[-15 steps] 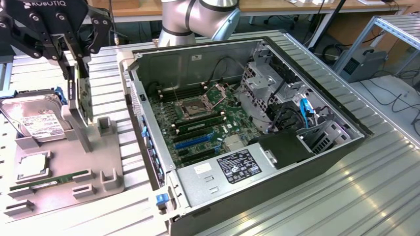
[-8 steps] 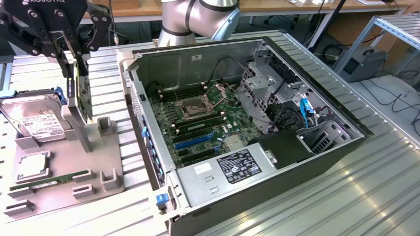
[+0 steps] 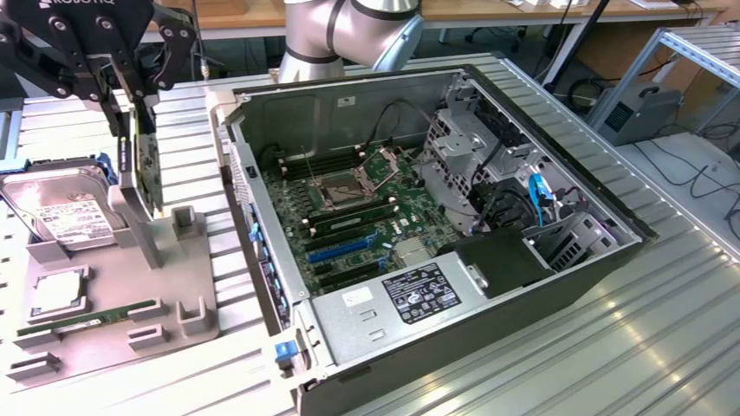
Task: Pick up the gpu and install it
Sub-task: 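Pick up the gpu and move the gpu toward the slot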
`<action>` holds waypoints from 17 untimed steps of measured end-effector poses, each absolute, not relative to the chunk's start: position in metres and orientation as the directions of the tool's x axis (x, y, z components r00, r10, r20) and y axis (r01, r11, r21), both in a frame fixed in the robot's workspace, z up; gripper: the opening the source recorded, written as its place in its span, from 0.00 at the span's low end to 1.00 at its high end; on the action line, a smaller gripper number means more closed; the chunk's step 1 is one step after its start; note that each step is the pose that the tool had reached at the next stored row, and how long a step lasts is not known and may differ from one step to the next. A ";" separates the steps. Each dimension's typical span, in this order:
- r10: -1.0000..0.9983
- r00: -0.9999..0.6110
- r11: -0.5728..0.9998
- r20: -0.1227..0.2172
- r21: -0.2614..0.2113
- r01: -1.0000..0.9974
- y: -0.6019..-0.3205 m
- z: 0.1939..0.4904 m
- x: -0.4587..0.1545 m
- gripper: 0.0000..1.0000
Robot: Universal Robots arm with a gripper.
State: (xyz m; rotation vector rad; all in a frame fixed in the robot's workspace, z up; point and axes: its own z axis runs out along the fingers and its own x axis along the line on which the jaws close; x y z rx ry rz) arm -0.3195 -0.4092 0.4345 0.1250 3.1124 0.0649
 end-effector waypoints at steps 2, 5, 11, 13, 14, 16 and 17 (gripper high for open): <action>0.081 -0.996 0.996 -0.024 0.043 0.080 -0.409 0.435 -0.318 0.27; 0.081 -0.996 0.996 -0.024 0.043 0.080 -0.409 0.434 -0.315 0.27; 0.081 -0.996 0.996 -0.024 0.043 0.080 -0.409 0.434 -0.311 0.27; 0.081 -0.996 0.996 -0.024 0.043 0.080 -0.409 0.434 -0.310 0.27; 0.081 -0.996 0.996 -0.024 0.043 0.080 -0.409 0.434 -0.309 0.27; 0.081 -0.996 0.996 -0.024 0.043 0.080 -0.409 0.434 -0.308 0.27; 0.081 -0.996 0.996 -0.024 0.043 0.080 -0.409 0.434 -0.307 0.27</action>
